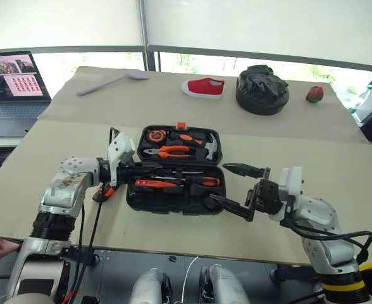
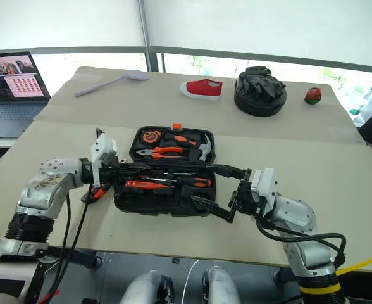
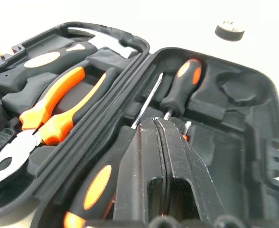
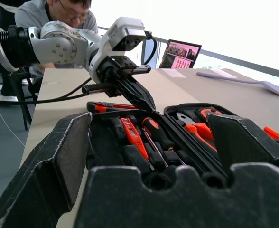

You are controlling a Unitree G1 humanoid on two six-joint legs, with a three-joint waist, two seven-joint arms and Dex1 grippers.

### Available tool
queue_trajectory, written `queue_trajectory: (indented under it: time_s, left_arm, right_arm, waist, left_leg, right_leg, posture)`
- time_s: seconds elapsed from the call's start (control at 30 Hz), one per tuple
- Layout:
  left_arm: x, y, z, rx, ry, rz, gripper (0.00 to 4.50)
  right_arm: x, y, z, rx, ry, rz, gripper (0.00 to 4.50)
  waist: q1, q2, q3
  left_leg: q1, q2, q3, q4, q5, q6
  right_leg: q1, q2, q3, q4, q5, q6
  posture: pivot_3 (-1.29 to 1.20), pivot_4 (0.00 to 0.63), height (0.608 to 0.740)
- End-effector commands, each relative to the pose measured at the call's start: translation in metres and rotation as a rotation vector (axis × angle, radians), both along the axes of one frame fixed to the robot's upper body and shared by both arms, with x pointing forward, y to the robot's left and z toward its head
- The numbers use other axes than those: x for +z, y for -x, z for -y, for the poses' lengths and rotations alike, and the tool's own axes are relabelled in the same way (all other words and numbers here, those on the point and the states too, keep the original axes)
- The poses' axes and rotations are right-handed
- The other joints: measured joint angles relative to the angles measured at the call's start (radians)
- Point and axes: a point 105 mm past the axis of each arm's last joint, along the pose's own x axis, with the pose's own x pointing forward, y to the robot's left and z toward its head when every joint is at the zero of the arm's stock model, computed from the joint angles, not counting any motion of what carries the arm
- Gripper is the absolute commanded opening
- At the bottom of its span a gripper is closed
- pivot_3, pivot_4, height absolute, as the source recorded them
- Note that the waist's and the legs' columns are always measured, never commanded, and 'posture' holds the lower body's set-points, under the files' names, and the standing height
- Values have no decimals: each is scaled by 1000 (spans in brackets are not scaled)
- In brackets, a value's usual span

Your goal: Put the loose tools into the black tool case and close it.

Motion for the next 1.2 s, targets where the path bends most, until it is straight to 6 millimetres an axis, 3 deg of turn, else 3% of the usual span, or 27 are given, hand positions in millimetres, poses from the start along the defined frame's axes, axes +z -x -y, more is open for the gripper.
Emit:
queue_trajectory:
  time_s: [0.03,0.23,0.3,0.37,0.47,0.53,0.67,0.7,0.8,0.93,1.0,1.1,1.2]
  left_arm:
    - [-8,3,1,-28,-50,20,50]
    - [-24,8,-6,-11,-105,26,50]
    - [-17,2,-11,54,-59,78,50]
    - [-2,11,-13,55,29,127,50]
    - [11,23,-39,184,136,162,50]
    - [18,36,-70,338,230,188,50]
    - [19,72,-138,625,232,313,1000]
    - [13,85,-158,714,218,304,1285]
    - [-3,113,-189,865,180,265,2363]
    - [-35,166,-238,1145,146,181,3714]
    - [-43,179,-246,1213,134,164,4404]
    - [-43,183,-244,1242,149,173,4464]
    - [-35,167,-231,1192,174,188,4464]
  right_arm:
    - [8,2,-2,14,-9,50,4500]
    - [7,2,1,4,-8,53,4500]
    - [7,2,1,4,-8,64,4500]
    - [8,2,4,-9,2,108,4500]
    - [7,6,15,-17,30,152,4500]
    - [4,8,25,-11,56,148,4500]
    - [12,0,39,-63,-3,132,4500]
    - [12,-1,39,-63,-2,137,4500]
    - [7,1,37,-41,15,129,4500]
    - [-9,9,29,9,57,99,4500]
    - [-12,9,29,9,59,93,4500]
    - [-15,10,30,-1,55,78,4500]
    - [-20,16,27,16,62,64,4500]
  waist:
    - [-1,0,0]
    - [1,0,0]
    - [1,0,0]
    - [-2,0,0]
    - [-11,0,0]
    - [-14,0,0]
    - [-21,0,0]
    - [-23,1,0]
    - [-17,1,1]
    - [-1,2,1]
    - [0,2,1]
    - [10,2,1]
    - [19,0,0]
  left_leg:
    - [0,0,0,0,0,0]
    - [0,0,0,0,0,0]
    - [0,0,0,0,0,0]
    - [0,0,-1,0,0,0]
    - [0,1,-1,-1,0,0]
    - [0,1,-1,-2,0,0]
    - [2,1,-1,-2,0,0]
    - [3,1,-1,-2,0,-1]
    - [6,2,-1,-4,-7,-4]
    - [6,2,-2,-5,-11,-3]
    - [6,2,-2,-4,-13,-1]
    - [5,0,-2,-4,-14,1]
    - [5,0,-2,-4,-14,1]
  right_leg:
    - [0,0,0,0,0,0]
    - [0,-2,0,0,0,0]
    - [0,-2,0,0,0,0]
    - [0,-2,0,0,0,0]
    - [-1,-2,1,0,0,0]
    - [-1,-3,1,-1,0,0]
    - [1,-4,1,-1,0,0]
    - [1,-5,1,-1,0,0]
    - [2,-6,1,-1,0,0]
    - [0,-7,-1,-2,-2,-3]
    - [0,-8,0,-3,-2,-3]
    - [0,-10,-1,-5,-3,-4]
    - [0,-12,-3,-6,-4,-5]
  posture:
    - [0,150,740]
    - [0,150,740]
    - [0,150,740]
    - [0,150,740]
    - [0,150,740]
    - [0,150,740]
    - [0,150,740]
    - [0,150,740]
    - [0,150,740]
    - [0,150,740]
    - [0,150,740]
    - [0,150,740]
    - [0,150,740]
